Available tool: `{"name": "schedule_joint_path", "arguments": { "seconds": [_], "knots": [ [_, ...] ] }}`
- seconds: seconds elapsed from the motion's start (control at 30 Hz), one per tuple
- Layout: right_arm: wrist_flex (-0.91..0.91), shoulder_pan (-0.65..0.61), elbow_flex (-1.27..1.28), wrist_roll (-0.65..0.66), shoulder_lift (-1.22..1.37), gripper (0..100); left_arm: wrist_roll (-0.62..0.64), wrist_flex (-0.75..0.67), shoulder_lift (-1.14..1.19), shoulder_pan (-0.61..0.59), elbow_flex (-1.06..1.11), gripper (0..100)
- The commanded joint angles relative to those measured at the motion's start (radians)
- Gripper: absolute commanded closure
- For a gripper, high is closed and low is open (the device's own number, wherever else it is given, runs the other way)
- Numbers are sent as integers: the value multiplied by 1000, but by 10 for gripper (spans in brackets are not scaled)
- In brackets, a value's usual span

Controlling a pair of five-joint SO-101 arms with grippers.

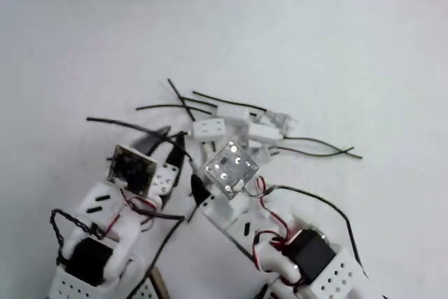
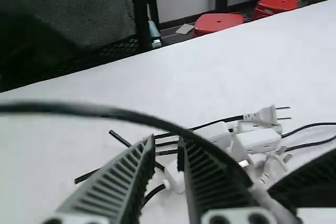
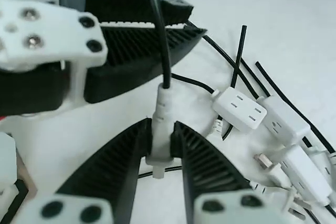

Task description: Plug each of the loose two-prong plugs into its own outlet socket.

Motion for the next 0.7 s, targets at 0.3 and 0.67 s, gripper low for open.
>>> {"name": "schedule_joint_path", "arguments": {
  "seconds": [0.3,0.67],
  "knots": [
    [-30,-7,8,0,-10,981,-98,61,-12,205,-80,902],
    [-30,65,8,-3,-10,981,-98,74,-12,108,-80,902]
  ]
}}
